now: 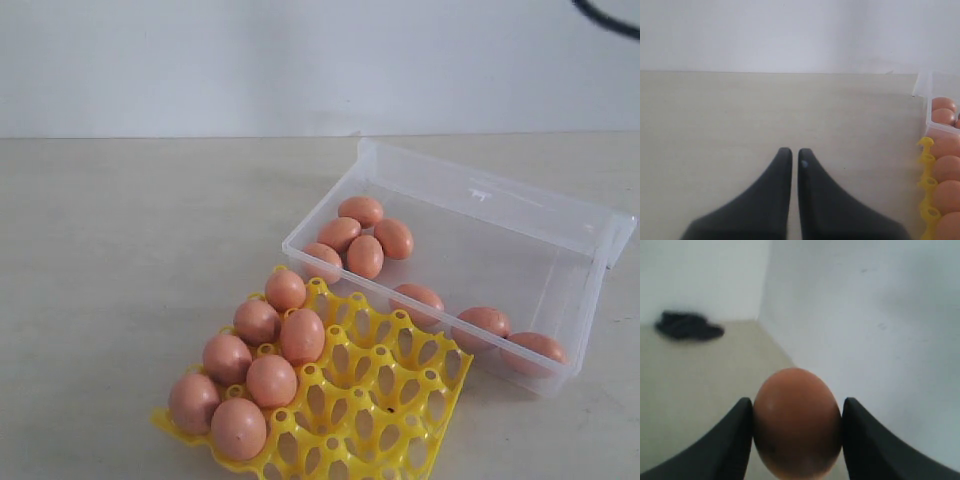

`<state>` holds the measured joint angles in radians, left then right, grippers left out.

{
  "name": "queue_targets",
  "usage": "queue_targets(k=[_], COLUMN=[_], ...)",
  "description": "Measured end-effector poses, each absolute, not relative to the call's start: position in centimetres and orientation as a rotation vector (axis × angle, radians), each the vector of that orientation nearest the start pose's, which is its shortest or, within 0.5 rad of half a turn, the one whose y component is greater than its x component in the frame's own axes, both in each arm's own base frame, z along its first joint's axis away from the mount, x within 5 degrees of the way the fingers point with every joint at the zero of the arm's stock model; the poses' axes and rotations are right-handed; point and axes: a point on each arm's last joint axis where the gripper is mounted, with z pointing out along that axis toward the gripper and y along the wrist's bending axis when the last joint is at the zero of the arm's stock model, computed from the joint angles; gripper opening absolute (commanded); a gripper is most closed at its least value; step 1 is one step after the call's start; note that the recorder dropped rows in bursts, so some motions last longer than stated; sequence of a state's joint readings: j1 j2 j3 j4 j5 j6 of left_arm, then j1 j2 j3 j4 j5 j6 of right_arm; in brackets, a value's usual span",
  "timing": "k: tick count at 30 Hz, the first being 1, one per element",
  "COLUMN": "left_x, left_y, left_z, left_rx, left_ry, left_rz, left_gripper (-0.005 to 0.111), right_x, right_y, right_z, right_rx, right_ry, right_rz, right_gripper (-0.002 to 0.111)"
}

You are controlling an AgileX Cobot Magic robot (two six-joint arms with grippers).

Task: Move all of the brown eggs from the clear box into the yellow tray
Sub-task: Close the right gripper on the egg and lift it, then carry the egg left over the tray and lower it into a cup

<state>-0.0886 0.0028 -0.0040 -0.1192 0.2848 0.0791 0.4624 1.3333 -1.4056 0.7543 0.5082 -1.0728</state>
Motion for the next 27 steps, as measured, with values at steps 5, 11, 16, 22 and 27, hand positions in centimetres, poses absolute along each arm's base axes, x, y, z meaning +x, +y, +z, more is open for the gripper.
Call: queue_targets(k=[5, 11, 16, 22, 27], left_x=[5.4, 5.4, 5.4, 5.4, 5.4], left_y=[-0.8, -0.8, -0.8, -0.8, -0.8], left_z=[18.9, 18.9, 18.9, 18.9, 18.9], left_rx=[0.071, 0.071, 0.071, 0.071, 0.071], left_ry=[1.765, 1.765, 1.765, 1.765, 1.765], left_rz=[-0.119, -0.119, -0.119, -0.119, -0.119], left_gripper=[0.004, 0.004, 0.004, 0.004, 0.004], right_x=[25.6, 31.5, 30.2, 29.6, 30.9], right_y=[19.0, 17.5, 21.7, 23.0, 20.8], right_z=[38.2, 35.8, 38.5, 41.3, 41.8], right_rx=[-1.587, -1.108, -0.845, -0.559, -0.346], right_ry=[1.672, 1.816, 1.659, 1.499, 1.393], right_rz=[-0.125, -0.861, -0.034, 0.508, 0.758], right_gripper=[0.0, 0.0, 0.0, 0.0, 0.0])
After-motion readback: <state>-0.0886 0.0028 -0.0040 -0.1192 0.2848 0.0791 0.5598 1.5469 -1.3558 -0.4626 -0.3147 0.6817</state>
